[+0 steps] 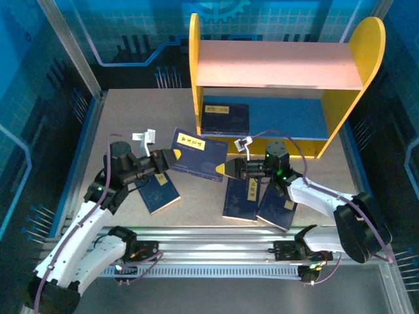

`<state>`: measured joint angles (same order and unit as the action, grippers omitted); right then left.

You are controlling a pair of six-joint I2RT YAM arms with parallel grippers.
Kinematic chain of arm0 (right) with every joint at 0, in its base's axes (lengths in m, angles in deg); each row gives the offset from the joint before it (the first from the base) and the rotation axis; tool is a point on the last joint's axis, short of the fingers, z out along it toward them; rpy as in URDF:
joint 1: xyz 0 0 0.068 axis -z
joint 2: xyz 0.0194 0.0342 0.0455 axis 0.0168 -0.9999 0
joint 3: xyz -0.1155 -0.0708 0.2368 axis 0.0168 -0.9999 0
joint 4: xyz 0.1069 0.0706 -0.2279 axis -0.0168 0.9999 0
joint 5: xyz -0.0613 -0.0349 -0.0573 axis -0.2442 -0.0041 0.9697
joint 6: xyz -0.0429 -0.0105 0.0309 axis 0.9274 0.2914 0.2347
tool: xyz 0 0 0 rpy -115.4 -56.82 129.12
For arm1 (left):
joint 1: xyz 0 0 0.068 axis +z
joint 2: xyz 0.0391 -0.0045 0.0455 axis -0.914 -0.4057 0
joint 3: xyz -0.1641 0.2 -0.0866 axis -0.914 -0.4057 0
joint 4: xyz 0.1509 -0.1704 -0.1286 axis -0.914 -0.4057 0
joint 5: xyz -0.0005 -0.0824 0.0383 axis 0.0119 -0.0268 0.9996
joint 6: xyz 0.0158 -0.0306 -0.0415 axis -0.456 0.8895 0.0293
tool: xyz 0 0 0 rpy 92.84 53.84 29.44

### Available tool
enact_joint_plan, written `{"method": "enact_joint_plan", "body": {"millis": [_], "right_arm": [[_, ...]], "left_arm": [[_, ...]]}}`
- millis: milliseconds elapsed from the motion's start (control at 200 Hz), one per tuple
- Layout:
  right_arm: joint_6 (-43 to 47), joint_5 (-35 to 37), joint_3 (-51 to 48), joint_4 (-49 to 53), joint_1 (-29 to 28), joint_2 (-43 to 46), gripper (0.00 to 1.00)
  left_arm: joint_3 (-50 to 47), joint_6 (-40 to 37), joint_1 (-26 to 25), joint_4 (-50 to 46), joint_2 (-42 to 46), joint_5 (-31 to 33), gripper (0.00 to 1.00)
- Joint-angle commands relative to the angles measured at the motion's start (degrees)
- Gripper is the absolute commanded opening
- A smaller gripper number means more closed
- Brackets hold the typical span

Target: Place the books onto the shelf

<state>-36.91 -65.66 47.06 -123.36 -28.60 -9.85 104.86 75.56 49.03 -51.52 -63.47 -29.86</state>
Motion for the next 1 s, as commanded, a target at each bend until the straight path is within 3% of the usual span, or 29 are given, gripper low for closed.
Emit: {"method": "enact_joint_plan", "body": {"millis": [0, 155, 410, 660, 996], "right_arm": [[5.4, -0.9, 3.2, 7.0, 0.0, 3.3, 0.09], [11.2, -2.6, 5.1, 18.5, 3.1, 8.9, 0.08], [18.2, -5.9, 7.0, 34.2, 12.5, 17.3, 0.08], [30.8, -2.6, 13.6, 50.5, 17.6, 18.2, 0.08], [40.2, 2.0, 21.8, 58.5, 21.5, 13.2, 0.08]], "left_arm": [[0.0, 0.2, 0.0, 1.6, -0.2, 0.2, 0.00], [0.6, -0.1, 0.0, -0.1, -0.3, 1.2, 0.20], [0.8, -0.3, 0.0, -1.2, -1.4, 2.0, 0.36], [1.3, -0.7, 0.0, -3.2, -1.9, 2.3, 0.37], [1.3, -1.5, 0.0, -7.2, -0.5, 3.7, 0.37]]}}
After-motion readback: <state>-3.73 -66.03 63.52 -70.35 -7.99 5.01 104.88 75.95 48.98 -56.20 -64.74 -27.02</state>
